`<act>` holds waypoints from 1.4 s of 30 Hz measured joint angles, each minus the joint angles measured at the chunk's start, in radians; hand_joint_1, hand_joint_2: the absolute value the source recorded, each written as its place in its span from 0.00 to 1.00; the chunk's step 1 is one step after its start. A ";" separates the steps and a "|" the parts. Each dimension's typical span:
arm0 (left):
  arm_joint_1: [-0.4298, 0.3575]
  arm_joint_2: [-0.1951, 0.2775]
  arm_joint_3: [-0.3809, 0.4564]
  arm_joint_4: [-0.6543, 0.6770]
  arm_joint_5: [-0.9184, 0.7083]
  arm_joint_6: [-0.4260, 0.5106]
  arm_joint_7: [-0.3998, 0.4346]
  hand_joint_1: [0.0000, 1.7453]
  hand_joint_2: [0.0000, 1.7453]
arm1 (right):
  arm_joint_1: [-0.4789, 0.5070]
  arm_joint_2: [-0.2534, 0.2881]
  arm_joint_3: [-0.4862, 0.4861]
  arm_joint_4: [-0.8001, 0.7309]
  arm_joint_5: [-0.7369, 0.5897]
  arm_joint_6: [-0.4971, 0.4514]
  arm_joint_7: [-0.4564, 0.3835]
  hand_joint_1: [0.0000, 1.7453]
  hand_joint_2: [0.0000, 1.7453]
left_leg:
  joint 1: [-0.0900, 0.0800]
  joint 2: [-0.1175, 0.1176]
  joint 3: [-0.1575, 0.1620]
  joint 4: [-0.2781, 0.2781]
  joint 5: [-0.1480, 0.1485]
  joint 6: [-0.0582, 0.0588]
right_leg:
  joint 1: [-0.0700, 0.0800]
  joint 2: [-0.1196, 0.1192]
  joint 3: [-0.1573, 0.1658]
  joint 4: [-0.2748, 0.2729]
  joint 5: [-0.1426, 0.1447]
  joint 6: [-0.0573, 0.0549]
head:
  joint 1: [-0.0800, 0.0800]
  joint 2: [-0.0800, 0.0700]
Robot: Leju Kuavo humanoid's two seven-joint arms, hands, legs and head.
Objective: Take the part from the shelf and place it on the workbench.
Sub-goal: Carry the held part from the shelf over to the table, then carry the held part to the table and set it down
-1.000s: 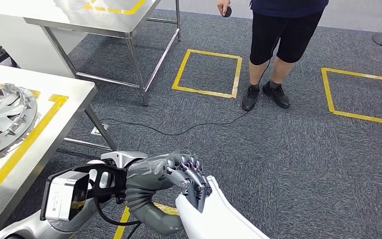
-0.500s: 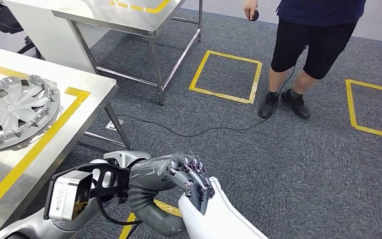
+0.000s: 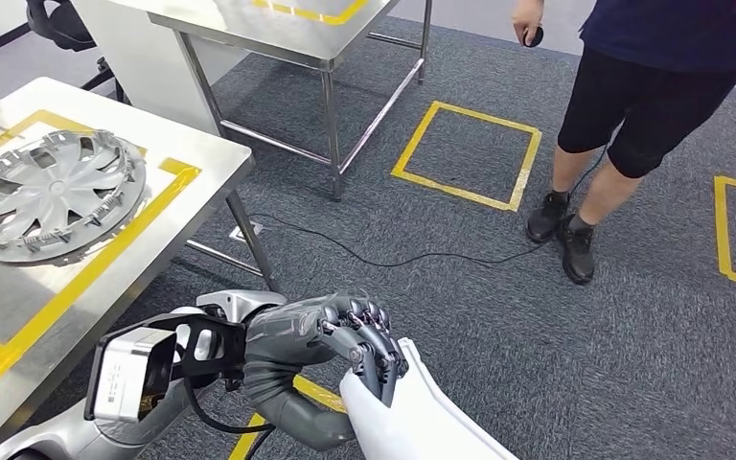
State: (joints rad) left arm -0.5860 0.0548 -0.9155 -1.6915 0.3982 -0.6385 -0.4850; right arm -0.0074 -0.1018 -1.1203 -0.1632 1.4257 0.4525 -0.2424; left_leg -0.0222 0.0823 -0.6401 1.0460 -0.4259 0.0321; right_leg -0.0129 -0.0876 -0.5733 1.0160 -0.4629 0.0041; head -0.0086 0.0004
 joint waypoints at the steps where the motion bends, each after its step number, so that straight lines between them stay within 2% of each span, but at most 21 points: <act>1: -0.003 0.000 0.000 0.000 0.000 0.000 -0.001 0.97 1.00 | 0.000 0.001 0.001 0.001 0.000 0.000 0.000 0.00 0.00 | -0.006 0.015 0.014 -0.024 0.002 0.006 | 0.001 -0.011 0.004 -0.001 -0.003 0.004 | 0.000 0.000; 4: -0.005 0.000 0.001 -0.001 0.000 0.000 -0.002 0.97 1.00 | -0.003 0.001 0.002 0.003 0.001 0.000 0.000 0.00 0.00 | -0.005 -0.023 0.026 -0.044 0.009 0.018 | 0.001 -0.029 0.014 -0.003 -0.011 0.015 | -0.002 0.000; 7: -0.007 -0.005 -0.002 0.001 0.000 -0.001 -0.003 0.97 1.00 | 0.000 -0.001 0.003 0.006 0.005 0.001 0.000 0.00 0.00 | 0.006 -0.069 0.046 -0.068 0.027 0.029 | -0.004 0.054 -0.034 0.105 -0.062 0.014 | 0.004 0.000; 10: -0.003 -0.007 -0.006 0.007 0.000 -0.006 -0.003 0.97 1.00 | 0.006 -0.006 0.009 0.006 0.022 0.001 0.005 0.00 0.00 | 0.007 -0.120 0.044 -0.065 0.027 0.029 | -0.006 0.082 -0.122 0.257 -0.106 0.021 | 0.009 0.000; 11: -0.002 -0.008 -0.007 0.008 0.001 -0.008 -0.003 0.97 1.00 | 0.007 -0.008 0.015 0.006 0.029 0.001 0.010 0.00 0.00 | 0.008 -0.137 0.044 -0.063 0.026 0.028 | -0.008 0.083 -0.123 0.244 -0.091 0.030 | 0.009 0.000; 14: -0.002 -0.014 -0.009 0.011 0.009 -0.011 0.001 0.97 1.00 | 0.006 -0.010 0.033 0.007 0.048 -0.001 0.024 0.00 0.00 | 0.012 -0.181 0.042 -0.047 0.017 0.015 | -0.019 0.115 -0.047 0.058 -0.002 0.055 | 0.010 0.000; 16: -0.002 -0.019 -0.010 0.014 0.019 -0.010 0.008 0.97 1.00 | 0.005 -0.011 0.043 0.009 0.051 -0.003 0.031 0.00 0.00 | 0.013 -0.202 0.035 -0.034 0.009 0.003 | -0.021 0.149 -0.020 0.005 0.015 0.045 | 0.010 0.000; 18: -0.002 -0.021 -0.009 0.019 0.022 -0.005 0.009 0.97 1.00 | 0.003 -0.013 0.050 0.010 0.052 -0.004 0.036 0.00 0.00 | 0.015 -0.219 0.026 -0.029 0.007 -0.006 | -0.020 0.148 -0.017 0.005 0.012 0.026 | 0.010 0.000; 19: -0.001 -0.021 -0.007 0.020 0.021 -0.002 0.007 0.97 1.00 | 0.001 -0.014 0.053 0.010 0.052 -0.004 0.038 0.00 0.00 | 0.016 -0.216 0.021 -0.025 0.005 -0.010 | -0.021 0.137 -0.015 0.005 0.012 0.020 | 0.010 0.000; 21: 0.000 -0.019 -0.002 0.019 0.017 0.008 0.008 0.97 1.00 | 0.001 -0.015 0.057 0.011 0.051 -0.003 0.038 0.00 0.00 | 0.015 -0.165 -0.004 0.023 -0.024 -0.019 | -0.023 0.116 -0.010 0.003 0.010 0.008 | 0.004 0.000; 23: 0.004 -0.019 0.003 0.014 0.015 0.021 0.014 0.97 1.00 | 0.007 -0.018 0.060 0.012 0.049 -0.003 0.037 0.00 0.00 | 0.018 -0.104 -0.068 0.149 -0.086 -0.027 | -0.017 0.092 -0.006 0.003 0.005 -0.001 | -0.002 0.000; 25: 0.012 -0.017 0.009 0.011 0.017 0.030 0.021 0.97 1.00 | 0.013 -0.022 0.063 0.013 0.050 -0.002 0.037 0.00 0.00 | 0.023 -0.088 -0.131 0.263 -0.121 -0.030 | -0.012 0.065 -0.004 0.003 0.001 -0.005 | -0.003 0.000; 26: 0.016 -0.015 0.013 0.010 0.018 0.031 0.024 0.97 1.00 | 0.015 -0.024 0.065 0.013 0.050 -0.002 0.037 0.00 0.00 | 0.024 -0.086 -0.137 0.270 -0.112 -0.029 | -0.009 0.052 -0.002 0.003 -0.002 -0.006 | -0.003 0.000; 28: 0.019 -0.010 0.019 0.007 0.020 0.023 0.025 0.97 1.00 | 0.015 -0.027 0.069 0.014 0.051 -0.002 0.036 0.00 0.00 | 0.020 -0.070 -0.084 0.164 -0.049 -0.018 | -0.004 0.027 0.005 0.003 -0.008 -0.006 | -0.003 0.000; 29: 0.018 -0.009 0.021 0.004 0.021 0.016 0.025 0.97 1.00 | 0.014 -0.027 0.070 0.014 0.051 -0.002 0.036 0.00 0.00 | 0.013 -0.043 -0.043 0.088 -0.022 -0.008 | -0.001 0.017 0.010 0.003 -0.011 -0.005 | -0.002 0.000; 32: 0.015 -0.010 0.023 -0.004 0.020 0.003 0.027 0.97 1.00 | 0.014 -0.029 0.072 0.015 0.049 -0.003 0.035 0.00 0.00 | -0.008 0.004 0.013 -0.019 -0.003 0.015 | 0.004 -0.015 0.020 0.000 -0.021 0.004 | -0.001 0.000; 34: 0.016 -0.011 0.023 -0.008 0.019 0.001 0.028 0.97 1.00 | 0.012 -0.031 0.072 0.015 0.049 -0.004 0.035 0.00 0.00 | -0.004 -0.023 0.020 -0.032 0.002 0.020 | 0.005 -0.035 0.028 -0.006 -0.026 0.013 | -0.002 0.000; 36: 0.017 -0.013 0.025 -0.016 0.020 -0.001 0.026 0.97 1.00 | 0.012 -0.034 0.074 0.015 0.048 -0.005 0.035 0.00 0.00 | 0.005 -0.050 0.043 -0.057 0.014 0.028 | 0.004 -0.003 0.024 0.021 -0.043 0.016 | 0.001 0.000; 38: 0.019 -0.015 0.025 -0.022 0.020 -0.005 0.025 0.97 1.00 | 0.017 -0.041 0.074 0.017 0.048 -0.004 0.035 0.00 0.00 | 0.010 -0.079 0.057 -0.070 0.022 0.033 | 0.001 0.058 -0.029 0.133 -0.088 0.014 | 0.007 0.000; 40: 0.027 -0.015 0.025 -0.024 0.017 -0.010 0.024 0.97 1.00 | 0.022 -0.049 0.075 0.018 0.049 -0.003 0.035 0.00 0.00 | 0.011 -0.111 0.056 -0.070 0.022 0.033 | -0.005 0.081 -0.102 0.255 -0.122 0.019 | 0.009 0.000; 42: 0.033 -0.015 0.026 -0.025 0.012 -0.015 0.018 0.97 1.00 | 0.024 -0.054 0.075 0.018 0.049 -0.004 0.032 0.00 0.00 | 0.015 -0.143 0.057 -0.067 0.020 0.030 | -0.013 0.084 -0.117 0.246 -0.097 0.040 | 0.009 0.000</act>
State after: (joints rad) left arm -0.5528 0.0402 -0.8897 -1.7169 0.4101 -0.6533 -0.4672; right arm 0.0169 -0.1559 -1.0451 -0.1447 1.4742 0.4489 -0.2101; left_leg -0.0069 -0.0609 -0.5832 0.9790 -0.4063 0.0619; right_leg -0.0261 -0.0033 -0.6899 1.2616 -0.5598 0.0440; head 0.0003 0.0004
